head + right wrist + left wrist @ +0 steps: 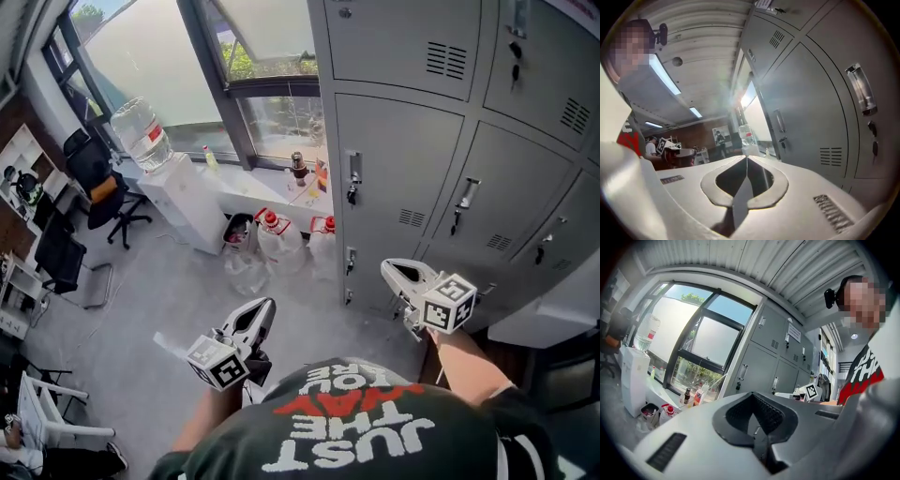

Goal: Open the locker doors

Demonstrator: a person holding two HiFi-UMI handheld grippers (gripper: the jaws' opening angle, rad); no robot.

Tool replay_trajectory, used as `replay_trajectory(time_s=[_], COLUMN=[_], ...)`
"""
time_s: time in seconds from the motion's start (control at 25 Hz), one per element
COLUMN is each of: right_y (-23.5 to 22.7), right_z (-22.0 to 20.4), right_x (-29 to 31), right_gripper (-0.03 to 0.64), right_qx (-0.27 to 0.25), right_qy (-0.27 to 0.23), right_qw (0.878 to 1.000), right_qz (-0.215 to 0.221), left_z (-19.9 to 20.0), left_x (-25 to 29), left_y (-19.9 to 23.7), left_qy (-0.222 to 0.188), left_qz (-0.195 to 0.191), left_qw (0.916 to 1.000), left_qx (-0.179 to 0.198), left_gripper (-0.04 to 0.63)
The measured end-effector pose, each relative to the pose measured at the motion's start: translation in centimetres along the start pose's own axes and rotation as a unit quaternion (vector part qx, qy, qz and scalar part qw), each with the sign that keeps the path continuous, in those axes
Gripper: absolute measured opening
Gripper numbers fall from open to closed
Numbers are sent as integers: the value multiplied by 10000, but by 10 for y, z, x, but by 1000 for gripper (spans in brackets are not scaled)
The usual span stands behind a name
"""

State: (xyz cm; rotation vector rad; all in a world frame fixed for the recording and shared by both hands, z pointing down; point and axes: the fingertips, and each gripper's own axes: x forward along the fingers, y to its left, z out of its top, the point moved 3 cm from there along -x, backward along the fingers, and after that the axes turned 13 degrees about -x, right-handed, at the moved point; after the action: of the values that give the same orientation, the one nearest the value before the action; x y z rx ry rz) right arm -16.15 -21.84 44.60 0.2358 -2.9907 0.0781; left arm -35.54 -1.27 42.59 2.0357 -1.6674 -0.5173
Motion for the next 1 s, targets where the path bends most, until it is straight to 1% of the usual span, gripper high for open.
replay_trajectory(time_s=[0.08,0.2,0.28,0.48,0.64,0.84,0.92,1.0], right_y=[-10,-20,-26,-46,-65,-86,-95,-103], right_z=[5,17,25,41,66,88,95,98], right_x=[17,38,51,87,121,158,170,179], right_gripper=[35,35,35,36,37,40,59,108], right_qx=[-86,-315,-435,-506,-660,-939,-1015,-1036], right_qy=[18,44,70,120,73,194,240,304], right_qw=[9999,9989,9975,9912,9818,9662,9592,9524], right_qz=[-114,-337,-558,-1214,-1778,-2393,-2629,-2851], left_z=[9,25,36,65,85,102,108,111], left_x=[17,44,62,96,115,127,128,128], left_y=[15,37,50,80,110,136,144,153], left_qy=[25,129,243,576,747,910,946,974], left_qz=[-91,-384,-637,-1204,-1509,-1794,-1870,-1908], left_qw=[9999,9991,9976,9907,9853,9792,9775,9766], left_qx=[43,105,114,251,306,265,233,206], left_gripper=[-3,-3,-3,-3,-3,-3,-3,-3])
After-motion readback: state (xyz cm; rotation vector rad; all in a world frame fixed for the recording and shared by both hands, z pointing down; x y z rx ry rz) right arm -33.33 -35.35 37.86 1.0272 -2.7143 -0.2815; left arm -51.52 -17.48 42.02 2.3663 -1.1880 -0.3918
